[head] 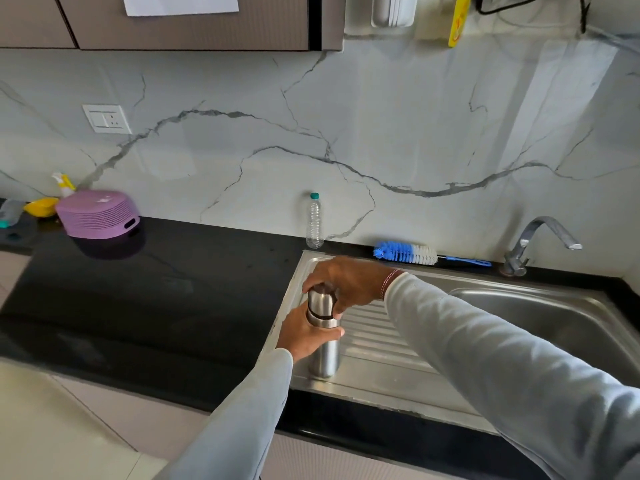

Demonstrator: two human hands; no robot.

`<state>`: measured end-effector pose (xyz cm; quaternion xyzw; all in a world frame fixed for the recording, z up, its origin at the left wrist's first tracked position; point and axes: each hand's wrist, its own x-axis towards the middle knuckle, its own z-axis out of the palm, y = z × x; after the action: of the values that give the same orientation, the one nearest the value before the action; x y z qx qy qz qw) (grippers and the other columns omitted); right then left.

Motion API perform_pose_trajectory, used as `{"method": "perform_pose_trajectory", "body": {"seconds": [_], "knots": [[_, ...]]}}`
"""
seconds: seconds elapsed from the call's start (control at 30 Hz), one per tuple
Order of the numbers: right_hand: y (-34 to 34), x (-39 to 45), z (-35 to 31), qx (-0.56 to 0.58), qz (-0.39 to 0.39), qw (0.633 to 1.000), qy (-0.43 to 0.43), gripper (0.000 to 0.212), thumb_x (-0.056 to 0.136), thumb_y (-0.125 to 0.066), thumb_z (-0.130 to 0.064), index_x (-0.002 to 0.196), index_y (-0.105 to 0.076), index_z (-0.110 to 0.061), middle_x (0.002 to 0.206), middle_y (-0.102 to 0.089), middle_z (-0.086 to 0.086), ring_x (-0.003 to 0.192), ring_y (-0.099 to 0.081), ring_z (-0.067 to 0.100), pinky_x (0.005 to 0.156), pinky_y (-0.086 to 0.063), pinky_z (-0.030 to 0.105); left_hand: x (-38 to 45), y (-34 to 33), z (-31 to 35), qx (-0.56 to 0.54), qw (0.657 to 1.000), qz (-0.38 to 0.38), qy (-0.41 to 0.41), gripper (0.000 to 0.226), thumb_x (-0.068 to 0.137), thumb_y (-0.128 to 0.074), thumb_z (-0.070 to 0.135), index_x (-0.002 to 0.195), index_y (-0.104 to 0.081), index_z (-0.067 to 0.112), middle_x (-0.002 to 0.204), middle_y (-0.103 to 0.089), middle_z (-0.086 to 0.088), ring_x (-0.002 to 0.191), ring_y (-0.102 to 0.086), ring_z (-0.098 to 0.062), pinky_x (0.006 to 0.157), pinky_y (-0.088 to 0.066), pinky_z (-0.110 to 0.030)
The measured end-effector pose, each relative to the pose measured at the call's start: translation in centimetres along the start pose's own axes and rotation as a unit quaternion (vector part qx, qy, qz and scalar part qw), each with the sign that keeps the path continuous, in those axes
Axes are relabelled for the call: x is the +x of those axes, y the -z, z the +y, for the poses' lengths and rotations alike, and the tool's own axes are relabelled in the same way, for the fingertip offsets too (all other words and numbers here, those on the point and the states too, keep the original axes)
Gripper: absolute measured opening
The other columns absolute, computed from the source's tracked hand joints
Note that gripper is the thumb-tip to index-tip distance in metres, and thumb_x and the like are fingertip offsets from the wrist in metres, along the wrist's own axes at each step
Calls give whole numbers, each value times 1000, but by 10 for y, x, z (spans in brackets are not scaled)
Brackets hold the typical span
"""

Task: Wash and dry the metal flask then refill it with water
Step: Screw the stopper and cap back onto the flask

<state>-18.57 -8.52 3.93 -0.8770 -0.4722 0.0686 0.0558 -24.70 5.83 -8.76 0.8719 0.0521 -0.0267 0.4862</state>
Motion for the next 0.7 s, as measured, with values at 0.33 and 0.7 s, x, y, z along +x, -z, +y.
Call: {"method": "perform_pose_trajectory", "body": {"seconds": [0.33, 0.7], "knots": [[-10, 10, -10, -99, 29, 994, -43, 50, 69, -84, -50, 104, -67, -18, 93, -68, -1, 80, -55, 17, 68, -53, 32, 0, -1, 0, 17, 1000, 6, -4, 40, 64, -88, 49, 94, -67, 33, 87, -74, 15, 86, -69, -7, 89, -59, -36], [9, 2, -12, -71, -61, 979, -180, 74, 83, -49, -82, 109, -68, -16, 95, -73, 6, 85, -67, 23, 85, -54, 36, 0, -1, -1, 10, 1000, 7, -4, 44, 61, -89, 48, 97, -64, 43, 95, -74, 19, 94, -70, -6, 93, -57, -35]]}}
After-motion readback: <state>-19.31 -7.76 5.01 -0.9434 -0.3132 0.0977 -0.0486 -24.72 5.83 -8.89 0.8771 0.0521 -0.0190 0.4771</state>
